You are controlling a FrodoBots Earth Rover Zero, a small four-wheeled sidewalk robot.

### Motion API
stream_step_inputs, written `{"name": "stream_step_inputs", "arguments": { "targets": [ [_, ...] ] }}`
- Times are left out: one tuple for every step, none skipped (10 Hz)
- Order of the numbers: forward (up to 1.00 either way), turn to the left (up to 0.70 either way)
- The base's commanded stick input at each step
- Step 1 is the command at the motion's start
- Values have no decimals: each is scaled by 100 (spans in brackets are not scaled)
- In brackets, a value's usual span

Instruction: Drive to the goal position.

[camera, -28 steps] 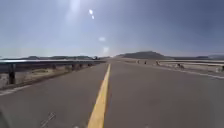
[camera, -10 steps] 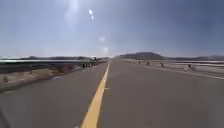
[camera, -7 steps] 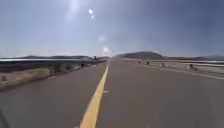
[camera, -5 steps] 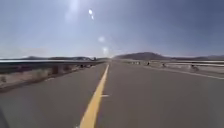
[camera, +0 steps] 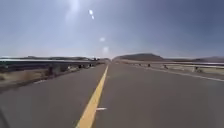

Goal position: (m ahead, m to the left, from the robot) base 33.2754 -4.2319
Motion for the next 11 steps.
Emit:
{"name": "stream_step_inputs", "arguments": {
  "targets": [
    [85, 0],
    [85, 0],
    [85, 0],
    [85, 0],
    [85, 0],
    [85, 0],
    [85, 0],
    [85, 0],
    [85, 0],
    [85, 0],
    [85, 0]
  ]
}}
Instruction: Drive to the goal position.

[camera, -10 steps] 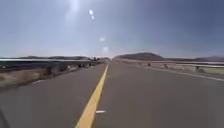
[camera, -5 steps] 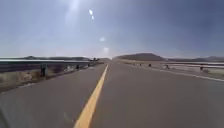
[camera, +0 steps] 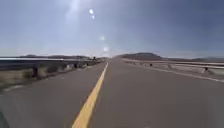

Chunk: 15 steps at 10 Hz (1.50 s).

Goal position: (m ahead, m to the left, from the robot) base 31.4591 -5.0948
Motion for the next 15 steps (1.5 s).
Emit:
{"name": "stream_step_inputs", "arguments": {
  "targets": [
    [85, 0],
    [85, 0],
    [85, 0],
    [85, 0],
    [85, 0],
    [85, 0],
    [85, 0],
    [85, 0],
    [85, 0],
    [85, 0],
    [85, 0],
    [85, 0],
    [85, 0],
    [85, 0],
    [85, 0]
  ]
}}
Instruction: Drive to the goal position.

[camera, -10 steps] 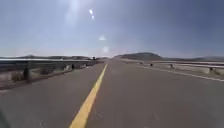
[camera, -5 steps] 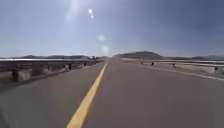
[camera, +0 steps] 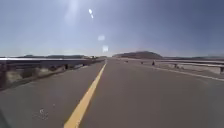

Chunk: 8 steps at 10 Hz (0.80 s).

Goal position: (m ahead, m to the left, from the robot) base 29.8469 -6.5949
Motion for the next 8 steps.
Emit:
{"name": "stream_step_inputs", "arguments": {
  "targets": [
    [85, 0],
    [85, 0],
    [85, 0],
    [85, 0],
    [85, 0],
    [85, 0],
    [85, 0],
    [85, 0]
  ]
}}
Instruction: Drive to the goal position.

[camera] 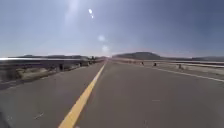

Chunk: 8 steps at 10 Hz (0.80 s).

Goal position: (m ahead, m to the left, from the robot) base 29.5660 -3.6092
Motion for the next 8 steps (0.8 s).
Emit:
{"name": "stream_step_inputs", "arguments": {
  "targets": [
    [85, 0],
    [85, 0],
    [85, 0],
    [85, 0],
    [85, 0],
    [85, 0],
    [85, 0],
    [85, 0]
  ]
}}
